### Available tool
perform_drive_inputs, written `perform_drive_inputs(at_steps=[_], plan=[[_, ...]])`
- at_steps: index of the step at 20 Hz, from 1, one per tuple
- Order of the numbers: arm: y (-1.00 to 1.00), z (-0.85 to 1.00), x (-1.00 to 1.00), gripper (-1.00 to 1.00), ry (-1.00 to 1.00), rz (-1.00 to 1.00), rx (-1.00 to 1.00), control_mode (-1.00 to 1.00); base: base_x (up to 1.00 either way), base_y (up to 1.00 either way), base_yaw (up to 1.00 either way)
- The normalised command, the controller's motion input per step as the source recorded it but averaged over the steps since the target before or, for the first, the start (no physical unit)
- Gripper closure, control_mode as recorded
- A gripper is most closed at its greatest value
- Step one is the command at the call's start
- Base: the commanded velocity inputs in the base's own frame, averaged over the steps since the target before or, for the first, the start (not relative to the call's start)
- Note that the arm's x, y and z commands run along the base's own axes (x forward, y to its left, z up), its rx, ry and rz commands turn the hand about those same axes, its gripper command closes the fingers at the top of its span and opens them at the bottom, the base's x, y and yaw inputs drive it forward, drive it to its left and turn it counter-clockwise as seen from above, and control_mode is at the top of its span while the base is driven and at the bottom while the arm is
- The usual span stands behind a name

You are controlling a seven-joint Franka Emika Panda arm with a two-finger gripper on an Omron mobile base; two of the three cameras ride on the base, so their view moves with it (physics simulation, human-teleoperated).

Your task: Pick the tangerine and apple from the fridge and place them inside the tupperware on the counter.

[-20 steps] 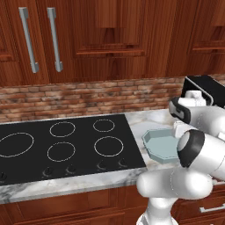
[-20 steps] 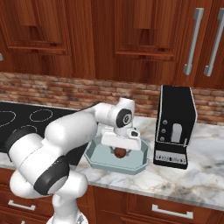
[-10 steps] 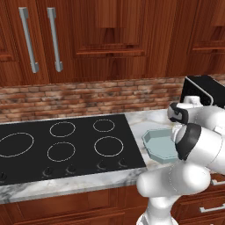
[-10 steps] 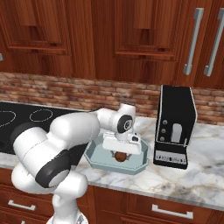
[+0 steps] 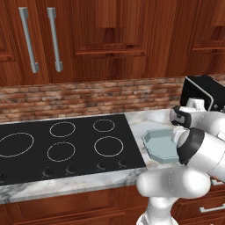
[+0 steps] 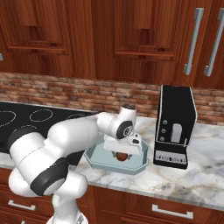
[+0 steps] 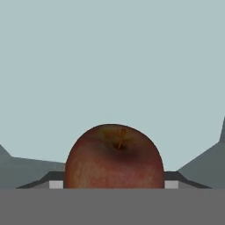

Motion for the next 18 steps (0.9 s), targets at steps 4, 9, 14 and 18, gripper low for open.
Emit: perform_drive_inputs(at_steps=[4, 9, 14, 18], plan=[[0.0, -0.12, 0.09, 1.0, -0.04, 0.0, 0.0, -1.0, 0.0, 0.0, 0.0], [0.0, -0.16, 0.2, -1.0, 0.02, 0.0, 0.0, -1.0, 0.0, 0.0, 0.0], [0.0, -0.12, 0.17, -1.0, 0.02, 0.0, 0.0, -1.0, 0.0, 0.0, 0.0], [0.0, -0.04, 0.01, -1.0, 0.0, 0.0, 0.0, -1.0, 0.0, 0.0, 0.0]])
